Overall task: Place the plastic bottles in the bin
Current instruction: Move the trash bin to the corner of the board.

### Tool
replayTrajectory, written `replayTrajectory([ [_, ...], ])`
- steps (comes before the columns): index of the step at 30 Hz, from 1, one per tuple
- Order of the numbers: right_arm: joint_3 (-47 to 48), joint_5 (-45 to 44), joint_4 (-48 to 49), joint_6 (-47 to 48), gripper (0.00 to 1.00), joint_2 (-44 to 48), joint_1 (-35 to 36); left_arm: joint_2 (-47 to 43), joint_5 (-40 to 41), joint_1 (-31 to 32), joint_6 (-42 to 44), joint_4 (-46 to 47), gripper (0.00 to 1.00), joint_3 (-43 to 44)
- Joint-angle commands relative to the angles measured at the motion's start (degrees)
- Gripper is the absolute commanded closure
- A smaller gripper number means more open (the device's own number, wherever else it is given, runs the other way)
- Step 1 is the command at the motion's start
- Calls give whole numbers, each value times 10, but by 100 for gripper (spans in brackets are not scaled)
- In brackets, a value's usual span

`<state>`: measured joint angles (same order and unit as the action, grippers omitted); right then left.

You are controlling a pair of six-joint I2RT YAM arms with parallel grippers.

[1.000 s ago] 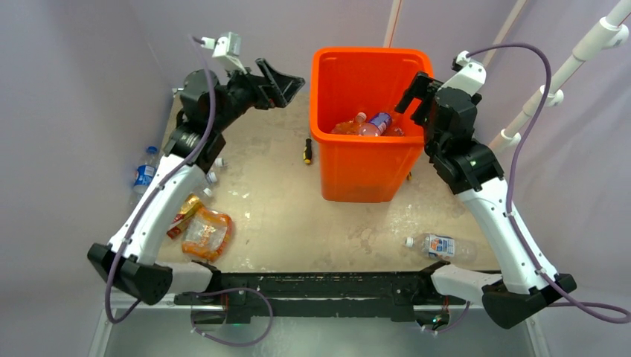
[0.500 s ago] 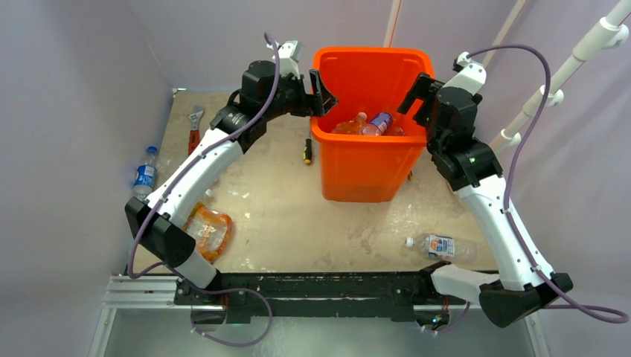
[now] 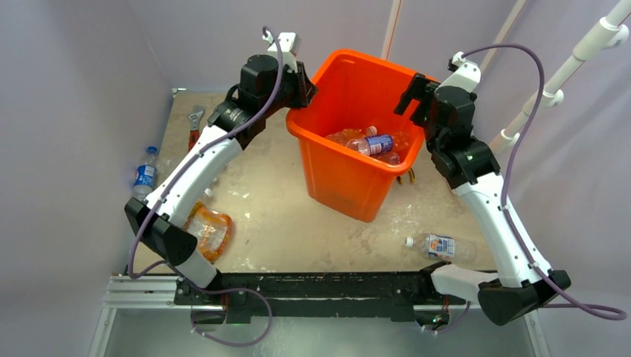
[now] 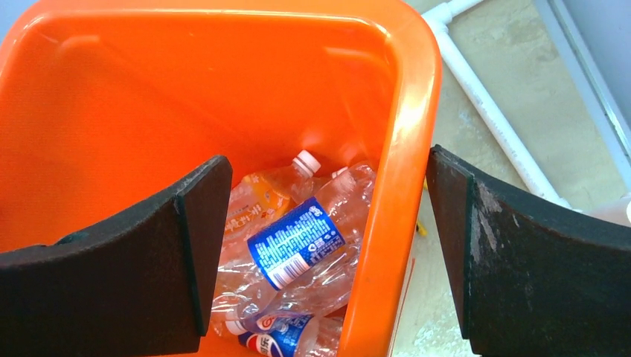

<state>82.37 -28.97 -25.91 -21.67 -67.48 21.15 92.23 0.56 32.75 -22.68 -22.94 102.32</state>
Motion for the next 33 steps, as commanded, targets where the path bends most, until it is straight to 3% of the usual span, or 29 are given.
replayTrajectory([
  [1,23,39,4,-10,1,-13,2,-28,-16,4,-8,-1,100,23],
  [7,34,58,-6,-12,1,-19,2,-74,23,3,-13,-2,100,4],
  [17,77,142,-4,-26,12,-39,2,-157,124,4,-9,-53,100,1],
  [26,94,246,5,-43,4,-56,7,-223,285,4,18,-103,100,-11],
  [33,76,288,29,-51,1,-50,11,-264,427,2,41,-119,100,-69],
])
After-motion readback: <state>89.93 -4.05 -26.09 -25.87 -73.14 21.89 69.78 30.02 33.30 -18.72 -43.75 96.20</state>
